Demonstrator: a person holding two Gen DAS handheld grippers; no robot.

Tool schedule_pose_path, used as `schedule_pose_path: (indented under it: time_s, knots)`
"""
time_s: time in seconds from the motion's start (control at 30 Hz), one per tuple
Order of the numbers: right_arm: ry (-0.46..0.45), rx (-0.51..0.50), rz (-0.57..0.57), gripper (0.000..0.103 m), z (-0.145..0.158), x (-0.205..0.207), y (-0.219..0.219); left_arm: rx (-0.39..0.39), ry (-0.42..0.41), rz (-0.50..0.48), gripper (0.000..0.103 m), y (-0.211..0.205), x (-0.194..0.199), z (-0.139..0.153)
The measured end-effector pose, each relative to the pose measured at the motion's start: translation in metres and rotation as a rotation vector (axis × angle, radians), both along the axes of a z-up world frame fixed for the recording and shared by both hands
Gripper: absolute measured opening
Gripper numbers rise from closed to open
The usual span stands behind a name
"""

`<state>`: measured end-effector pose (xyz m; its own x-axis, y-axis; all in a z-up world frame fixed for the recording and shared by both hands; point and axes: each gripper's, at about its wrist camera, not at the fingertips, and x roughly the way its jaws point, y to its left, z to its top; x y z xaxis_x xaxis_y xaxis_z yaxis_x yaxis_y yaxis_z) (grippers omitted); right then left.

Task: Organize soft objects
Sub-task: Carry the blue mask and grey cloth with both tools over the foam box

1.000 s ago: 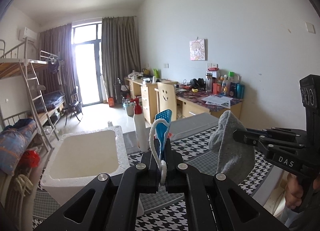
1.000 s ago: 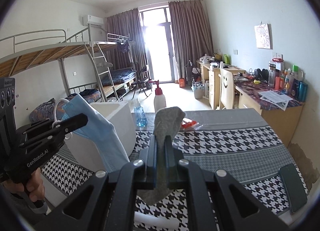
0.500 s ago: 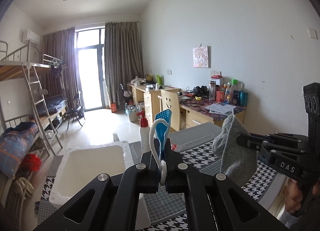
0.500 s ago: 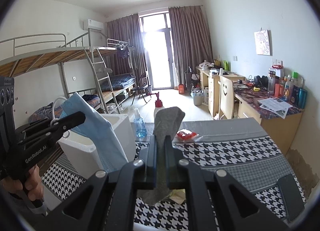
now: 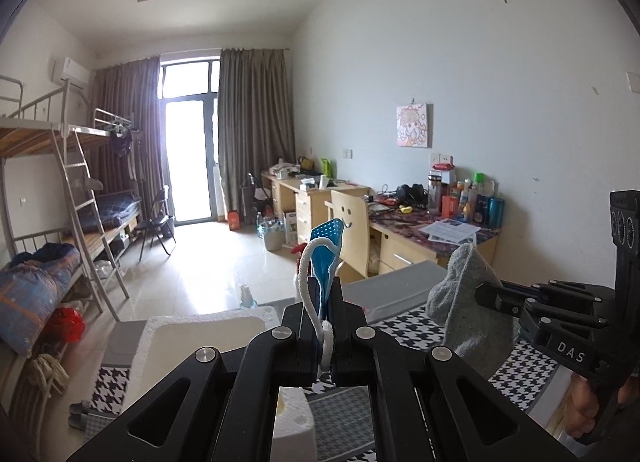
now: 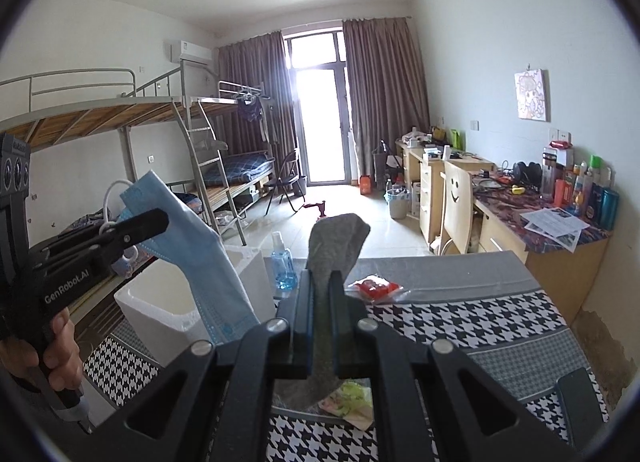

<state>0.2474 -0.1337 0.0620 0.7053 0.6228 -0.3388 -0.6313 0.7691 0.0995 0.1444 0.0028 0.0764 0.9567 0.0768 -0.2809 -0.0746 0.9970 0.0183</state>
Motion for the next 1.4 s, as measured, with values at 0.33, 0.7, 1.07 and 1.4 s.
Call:
schedule_pose_path:
  time_s: [0.33,0.7,1.07,1.4]
  knots:
    - [-0.021,-0.002,0.037,0.009,0.011,-0.001,0.016,0.004,-0.016,0.058,0.003,0.017,0.003,0.008]
    - [-0.033,-0.004,0.084,0.009,0.018,0.006,0.035,0.013,-0.050,0.137,0.003,0.034,0.001,0.020]
    - [-0.056,0.001,0.155,0.009,0.026,0.001,0.057,0.031,-0.058,0.217,0.003,0.049,-0.005,0.023]
    - [-0.056,-0.006,0.216,0.009,0.026,-0.004,0.077,0.056,-0.045,0.266,0.003,0.057,-0.009,0.018]
